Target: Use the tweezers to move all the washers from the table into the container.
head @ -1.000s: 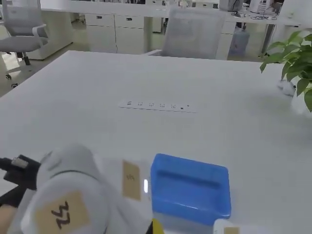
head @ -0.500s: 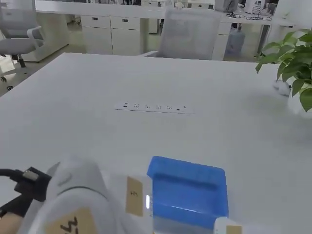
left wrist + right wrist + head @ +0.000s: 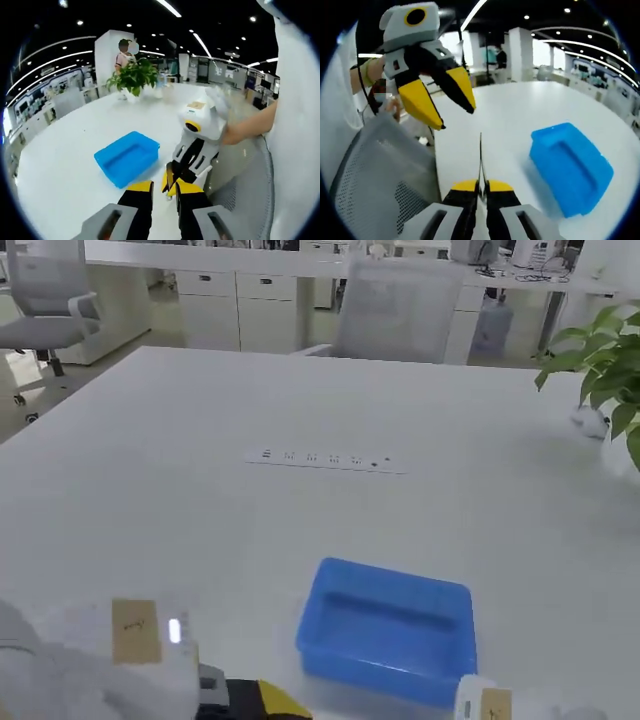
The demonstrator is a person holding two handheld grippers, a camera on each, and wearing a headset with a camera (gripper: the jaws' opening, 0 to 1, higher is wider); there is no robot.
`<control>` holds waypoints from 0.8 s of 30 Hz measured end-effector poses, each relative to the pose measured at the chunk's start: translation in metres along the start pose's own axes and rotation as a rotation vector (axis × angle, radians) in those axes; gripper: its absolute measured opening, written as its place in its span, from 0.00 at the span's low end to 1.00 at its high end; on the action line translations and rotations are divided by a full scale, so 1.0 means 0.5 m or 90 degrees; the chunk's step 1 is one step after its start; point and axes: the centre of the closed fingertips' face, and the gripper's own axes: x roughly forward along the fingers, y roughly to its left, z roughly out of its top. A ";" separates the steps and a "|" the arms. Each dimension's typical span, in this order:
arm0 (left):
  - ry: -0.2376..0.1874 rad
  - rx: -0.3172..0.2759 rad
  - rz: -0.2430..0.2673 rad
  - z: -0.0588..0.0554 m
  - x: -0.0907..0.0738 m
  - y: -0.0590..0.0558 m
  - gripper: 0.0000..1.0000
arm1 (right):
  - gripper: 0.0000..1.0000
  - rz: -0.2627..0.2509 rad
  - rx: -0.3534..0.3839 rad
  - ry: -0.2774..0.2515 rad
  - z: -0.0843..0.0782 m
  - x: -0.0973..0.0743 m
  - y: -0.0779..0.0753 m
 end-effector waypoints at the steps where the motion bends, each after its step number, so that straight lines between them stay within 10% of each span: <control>1: -0.020 -0.026 0.016 0.000 -0.005 0.002 0.16 | 0.02 0.007 0.032 -0.025 0.010 -0.006 -0.002; 11: -0.097 -0.175 0.148 -0.054 -0.029 0.021 0.38 | 0.03 -0.002 0.174 -0.097 0.003 -0.023 -0.040; 16: -0.137 -0.179 0.213 -0.067 -0.038 0.031 0.60 | 0.04 0.010 0.179 -0.100 0.000 -0.018 -0.042; 21: -0.238 -0.224 0.226 -0.056 -0.033 0.022 0.80 | 0.05 0.015 0.162 -0.082 -0.013 -0.008 -0.038; 24: -0.262 -0.170 0.250 -0.070 -0.051 0.042 0.82 | 0.05 0.020 0.156 -0.081 -0.015 -0.005 -0.032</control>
